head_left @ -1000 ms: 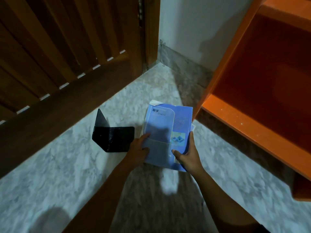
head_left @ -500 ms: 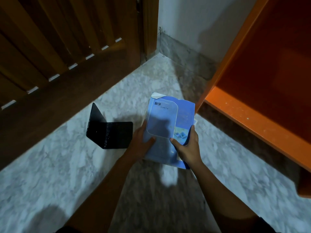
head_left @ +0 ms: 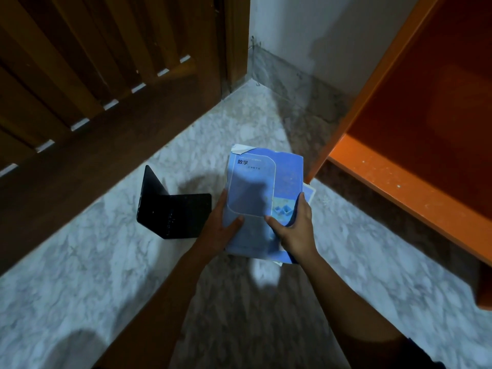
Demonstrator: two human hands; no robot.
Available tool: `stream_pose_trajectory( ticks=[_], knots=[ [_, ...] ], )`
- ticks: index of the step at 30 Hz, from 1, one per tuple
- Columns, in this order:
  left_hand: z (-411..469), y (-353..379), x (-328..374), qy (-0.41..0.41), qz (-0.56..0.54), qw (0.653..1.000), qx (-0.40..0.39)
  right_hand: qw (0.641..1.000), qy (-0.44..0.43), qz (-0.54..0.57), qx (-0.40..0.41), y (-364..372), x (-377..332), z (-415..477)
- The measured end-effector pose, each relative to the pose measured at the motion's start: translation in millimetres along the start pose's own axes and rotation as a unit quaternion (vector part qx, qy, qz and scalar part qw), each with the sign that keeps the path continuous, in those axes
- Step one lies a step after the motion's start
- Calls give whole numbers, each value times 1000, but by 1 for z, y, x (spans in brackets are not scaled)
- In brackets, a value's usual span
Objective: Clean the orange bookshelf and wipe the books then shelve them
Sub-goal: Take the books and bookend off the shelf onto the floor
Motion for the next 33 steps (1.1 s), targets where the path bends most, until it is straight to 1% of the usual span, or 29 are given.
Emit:
stream_pose_trajectory(
  ticks=[2, 4, 7, 11, 13, 15, 17, 19, 22, 25, 27, 30, 33],
  knots=[
    [-1, -5, 6, -13, 38, 999, -5, 999, 12, -42, -20, -1, -3, 1],
    [-6, -10, 12, -53, 86, 995, -17, 992, 42, -103, -60, -5, -8, 0],
    [-27, -21, 64, -100, 165, 980, -56, 976, 102, -155, -114, -26, -31, -12],
    [-62, -40, 147, -137, 269, 944, -133, 957, 108, -199, -181, -76, -109, -37],
    [-77, -48, 200, -150, 307, 927, -155, 939, 94, -249, -218, -108, -157, -51],
    [-89, -54, 257, -152, 338, 913, -168, 926, 78, -288, -230, -144, -207, -63],
    [-103, -54, 325, -126, 379, 896, -193, 923, 63, -307, -223, -187, -261, -75],
    [-118, -54, 396, -100, 398, 887, -212, 925, 52, -313, -211, -233, -316, -89],
    [-136, -54, 494, -67, 393, 890, -220, 928, 46, -320, -186, -299, -387, -110],
    [-153, -49, 592, -23, 401, 888, -223, 936, 43, -319, -141, -368, -449, -132],
    [-168, -39, 649, 17, 407, 882, -238, 943, 49, -312, -106, -411, -478, -151],
    [-188, -15, 711, 55, 394, 878, -266, 952, 74, -292, -50, -471, -499, -183],
    [-215, 21, 757, 110, 416, 853, -295, 953, 110, -282, 13, -529, -506, -224]
  ],
)
Point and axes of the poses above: each hand's wrist, its own z-axis towards the middle knuckle, its own y-axis out of the palm, x = y × z, the point moved 9 cm from there along z, towards the middle knuckle, and after that the axes turned 7 degrees about -z, right-handed, at the moved point
